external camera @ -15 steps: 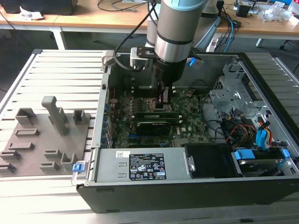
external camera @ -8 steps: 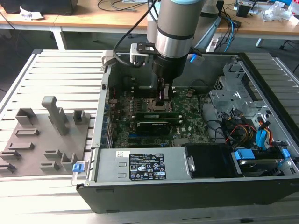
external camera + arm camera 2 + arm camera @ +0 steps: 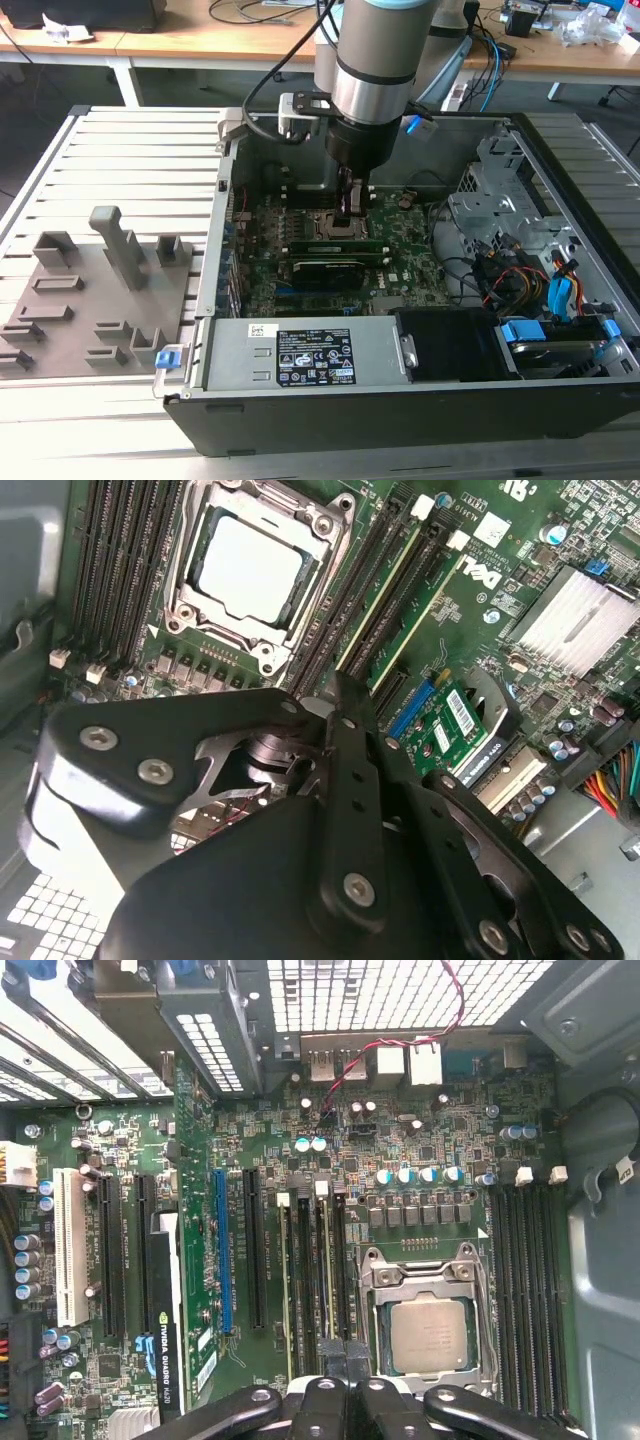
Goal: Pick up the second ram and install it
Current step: 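Press down the second ram until it locks into place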
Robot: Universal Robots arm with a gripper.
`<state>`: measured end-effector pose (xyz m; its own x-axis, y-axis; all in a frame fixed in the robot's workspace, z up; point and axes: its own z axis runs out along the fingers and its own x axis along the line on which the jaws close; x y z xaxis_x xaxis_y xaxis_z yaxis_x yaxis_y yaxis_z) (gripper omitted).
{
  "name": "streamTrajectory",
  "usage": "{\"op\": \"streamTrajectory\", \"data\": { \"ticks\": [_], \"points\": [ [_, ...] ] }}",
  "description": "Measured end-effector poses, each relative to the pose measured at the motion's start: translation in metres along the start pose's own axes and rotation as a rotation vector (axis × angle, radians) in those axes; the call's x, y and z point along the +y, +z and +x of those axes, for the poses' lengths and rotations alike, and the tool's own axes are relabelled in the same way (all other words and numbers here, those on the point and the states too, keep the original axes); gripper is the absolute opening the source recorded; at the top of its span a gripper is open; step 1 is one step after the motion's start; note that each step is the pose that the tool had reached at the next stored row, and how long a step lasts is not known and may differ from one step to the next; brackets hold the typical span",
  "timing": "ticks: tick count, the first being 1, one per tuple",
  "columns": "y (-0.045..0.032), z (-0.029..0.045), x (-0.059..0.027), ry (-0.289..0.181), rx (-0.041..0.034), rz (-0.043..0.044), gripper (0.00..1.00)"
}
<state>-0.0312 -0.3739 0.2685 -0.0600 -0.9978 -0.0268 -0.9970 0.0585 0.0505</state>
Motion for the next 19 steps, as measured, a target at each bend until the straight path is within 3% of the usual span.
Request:
{"op": "streamTrajectory", "data": {
  "ticks": [6, 10, 15, 19],
  "points": [
    [0.0013, -0.0003, -0.0052, 0.000, 0.0004, 0.0000, 0.11],
    [0.0031, -0.0011, -0.0208, 0.000, 0.0081, 0.0004, 0.11],
    [0.0078, -0.0023, -0.0384, 0.000, 0.0105, 0.0003, 0.11],
    [0.0196, -0.0025, -0.0471, 0.001, 0.0106, -0.0003, 0.11]
  ]
}}
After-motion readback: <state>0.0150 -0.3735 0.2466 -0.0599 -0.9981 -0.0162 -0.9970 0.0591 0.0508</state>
